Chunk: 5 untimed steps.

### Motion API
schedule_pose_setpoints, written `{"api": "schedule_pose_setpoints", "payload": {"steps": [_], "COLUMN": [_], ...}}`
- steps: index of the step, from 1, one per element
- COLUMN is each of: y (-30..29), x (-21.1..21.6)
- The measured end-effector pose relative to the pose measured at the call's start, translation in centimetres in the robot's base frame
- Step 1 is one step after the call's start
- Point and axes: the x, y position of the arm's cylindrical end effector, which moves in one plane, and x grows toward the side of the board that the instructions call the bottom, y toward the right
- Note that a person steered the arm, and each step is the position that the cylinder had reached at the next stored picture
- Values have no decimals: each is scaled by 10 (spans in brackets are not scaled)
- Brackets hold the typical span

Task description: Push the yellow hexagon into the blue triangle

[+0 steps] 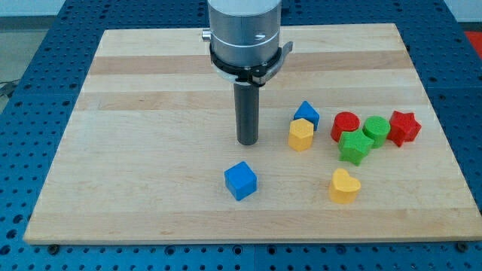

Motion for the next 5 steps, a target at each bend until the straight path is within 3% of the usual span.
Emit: {"api": "schedule_pose_setpoints", "payload": {"steps": [2, 3, 4, 5], "y": [-3, -15, 45, 191], "x": [-4, -81, -158, -146]}}
